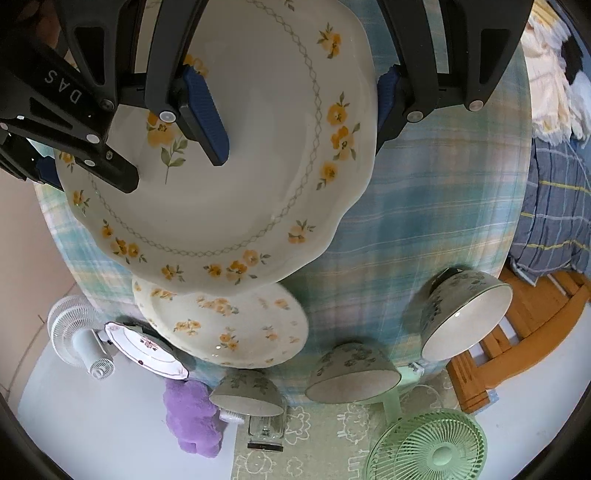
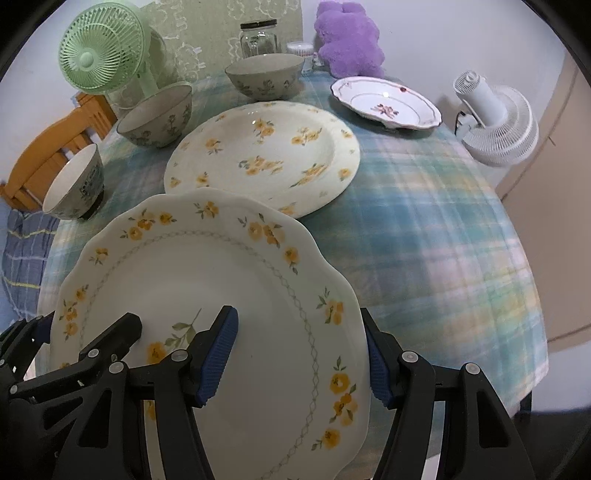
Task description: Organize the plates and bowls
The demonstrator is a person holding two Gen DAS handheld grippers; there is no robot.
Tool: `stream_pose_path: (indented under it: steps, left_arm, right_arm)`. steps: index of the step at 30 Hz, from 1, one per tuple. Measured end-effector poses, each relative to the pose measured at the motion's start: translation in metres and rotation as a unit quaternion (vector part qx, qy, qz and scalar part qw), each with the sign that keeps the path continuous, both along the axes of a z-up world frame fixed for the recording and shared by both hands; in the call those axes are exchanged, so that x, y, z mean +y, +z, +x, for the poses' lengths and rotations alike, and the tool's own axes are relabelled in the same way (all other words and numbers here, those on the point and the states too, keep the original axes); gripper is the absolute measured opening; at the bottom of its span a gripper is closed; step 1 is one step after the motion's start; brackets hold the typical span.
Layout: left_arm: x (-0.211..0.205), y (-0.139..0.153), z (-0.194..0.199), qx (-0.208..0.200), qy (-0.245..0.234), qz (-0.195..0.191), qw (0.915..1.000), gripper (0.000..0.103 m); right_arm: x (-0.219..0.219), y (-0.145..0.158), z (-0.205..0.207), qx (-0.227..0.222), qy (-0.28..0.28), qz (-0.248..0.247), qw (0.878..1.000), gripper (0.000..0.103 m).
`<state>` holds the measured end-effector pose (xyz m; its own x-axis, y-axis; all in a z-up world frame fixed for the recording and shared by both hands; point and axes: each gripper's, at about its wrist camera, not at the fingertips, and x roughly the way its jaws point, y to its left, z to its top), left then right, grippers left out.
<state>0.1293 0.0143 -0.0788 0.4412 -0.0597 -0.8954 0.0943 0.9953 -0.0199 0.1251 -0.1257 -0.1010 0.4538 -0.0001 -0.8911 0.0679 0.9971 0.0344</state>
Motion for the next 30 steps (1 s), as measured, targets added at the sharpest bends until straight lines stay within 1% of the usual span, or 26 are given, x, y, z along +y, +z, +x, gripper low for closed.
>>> stream_pose_path:
  steps: [4, 7, 15, 20, 26, 30]
  left_arm:
    - [-0.028, 0.004, 0.0, -0.005, 0.016, 0.002, 0.9999, 0.072]
    - [-0.052, 0.003, 0.002, -0.008, 0.02, 0.0, 0.9998, 0.072]
    - [-0.109, -0.005, 0.007, -0.004, 0.012, -0.011, 0.9999, 0.072]
    - [-0.136, -0.013, 0.013, 0.0, 0.011, -0.018, 0.9998, 0.072]
    - [-0.164, -0.026, 0.02, 0.0, 0.019, -0.012, 0.9997, 0.072]
    - [-0.176, -0.032, 0.024, 0.002, 0.021, -0.006, 0.9997, 0.072]
  right_arm:
    - [-0.026, 0.004, 0.005, -0.004, 0.016, 0.008, 1.0, 0.067]
    - [-0.05, 0.008, 0.008, -0.007, 0.026, 0.006, 1.0, 0.067]
    - [-0.113, 0.008, 0.013, -0.006, 0.019, -0.005, 1.0, 0.067]
    - [-0.145, 0.003, 0.015, -0.004, 0.015, -0.008, 1.0, 0.067]
    - [-0.178, -0.011, 0.018, 0.006, 0.002, -0.003, 1.0, 0.067]
    - [-0.19, -0.019, 0.021, 0.012, -0.003, 0.002, 1.0, 0.067]
